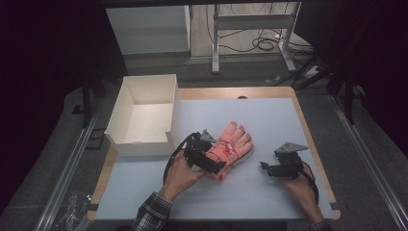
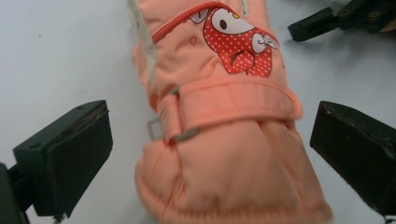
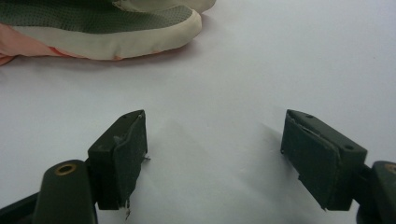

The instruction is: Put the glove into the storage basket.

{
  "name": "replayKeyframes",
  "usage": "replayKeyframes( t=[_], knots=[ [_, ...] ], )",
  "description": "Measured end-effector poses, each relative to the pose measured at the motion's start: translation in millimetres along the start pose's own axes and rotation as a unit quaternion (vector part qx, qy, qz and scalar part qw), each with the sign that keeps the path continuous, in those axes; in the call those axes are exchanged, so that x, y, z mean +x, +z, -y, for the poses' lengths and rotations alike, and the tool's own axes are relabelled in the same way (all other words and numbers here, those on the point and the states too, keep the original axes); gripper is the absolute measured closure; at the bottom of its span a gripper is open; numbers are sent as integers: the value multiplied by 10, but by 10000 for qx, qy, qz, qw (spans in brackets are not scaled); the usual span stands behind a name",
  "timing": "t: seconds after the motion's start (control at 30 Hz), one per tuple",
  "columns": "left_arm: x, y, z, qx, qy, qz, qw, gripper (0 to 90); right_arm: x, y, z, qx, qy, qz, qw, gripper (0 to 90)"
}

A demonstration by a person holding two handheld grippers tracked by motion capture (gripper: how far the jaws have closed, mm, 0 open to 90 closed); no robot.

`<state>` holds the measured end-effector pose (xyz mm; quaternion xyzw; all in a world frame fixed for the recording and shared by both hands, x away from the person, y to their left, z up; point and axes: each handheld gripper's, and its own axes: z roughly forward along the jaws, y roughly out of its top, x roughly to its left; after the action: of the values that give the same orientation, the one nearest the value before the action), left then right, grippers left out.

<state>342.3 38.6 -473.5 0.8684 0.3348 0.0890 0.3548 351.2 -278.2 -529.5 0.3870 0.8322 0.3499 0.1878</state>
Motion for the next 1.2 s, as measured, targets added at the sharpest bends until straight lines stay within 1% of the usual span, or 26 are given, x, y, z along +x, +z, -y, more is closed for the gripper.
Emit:
replayKeyframes(
  t=[0.1,0.17,0.2,0.23,0.27,0.3,0.33,0.37,0.4,0.47,0.53,0.57,0.67,0.7,0.73,0.77,0.8,0.83,0.87,0.93,0.97,1.0,1.03,1.07,1.13,1.2],
  knots=[
    [-13,115,-20,80,8,33,10000,0,2,1,1,1,-7,3,10000,226],
    [-32,190,-27,186,37,-52,9998,0,2,2,2,-4,5,-1,10000,226],
    [-39,235,-28,246,32,-56,9997,0,3,2,2,-4,6,-1,10000,226],
    [-39,235,-28,246,32,-56,9997,0,3,2,2,-4,6,-1,10000,226],
    [-49,293,-23,305,6,-67,9995,0,3,2,3,-6,9,-3,10000,225],
    [-49,293,-23,305,6,-67,9995,0,3,3,3,-6,4,-4,10000,225],
    [-59,349,-12,391,-21,-56,9992,0,2,3,3,-5,2,-5,10000,225],
    [-59,349,-12,391,-21,-56,9992,0,2,3,3,-5,2,-5,10000,225],
    [-74,406,3,509,-16,-82,9987,0,2,3,4,-4,0,-4,10000,225],
    [-83,464,25,652,-24,-66,9978,0,2,3,4,-6,0,-5,10000,225],
    [-94,533,56,771,-53,-90,9970,0,2,3,4,-5,-1,-4,10000,224],
    [-94,533,56,771,-53,-90,9970,0,2,3,4,-5,-1,-5,10000,224],
    [-116,614,92,954,-72,-120,9953,1,2,2,4,3,-6,0,10000,224],
    [-116,614,92,954,-72,-120,9953,15,2,2,4,3,-6,0,10000,224],
    [-154,637,98,1040,-20,-246,9943,25,2,2,4,4,-7,0,10000,224],
    [-171,632,89,1070,-3,-255,9939,41,2,2,5,4,-8,1,10000,224],
    [-180,622,72,1130,14,-234,9933,74,3,2,5,4,-10,1,10000,224],
    [-180,622,72,1130,14,-234,9933,110,3,2,5,4,-10,1,10000,224],
    [-184,600,41,1237,81,-206,9921,151,3,2,5,4,-10,1,10000,224],
    [-179,571,23,1263,188,-164,9917,233,3,2,5,2,-11,3,10000,224],
    [-179,571,23,1263,188,-164,9917,279,3,2,5,2,-12,3,10000,224],
    [-172,555,20,1275,260,-142,9914,312,3,2,5,1,-10,2,10000,224],
    [-169,547,21,1251,274,-126,9917,312,3,2,5,1,-10,2,10000,224],
    [-156,524,23,1216,293,-64,9921,349,3,2,5,2,-10,2,10000,224],
    [-146,501,22,1186,314,-18,9924,377,3,2,5,2,-10,2,10000,224],
    [-140,486,16,1173,324,-5,9926,390,3,2,5,1,-10,2,10000,224]
  ],
)
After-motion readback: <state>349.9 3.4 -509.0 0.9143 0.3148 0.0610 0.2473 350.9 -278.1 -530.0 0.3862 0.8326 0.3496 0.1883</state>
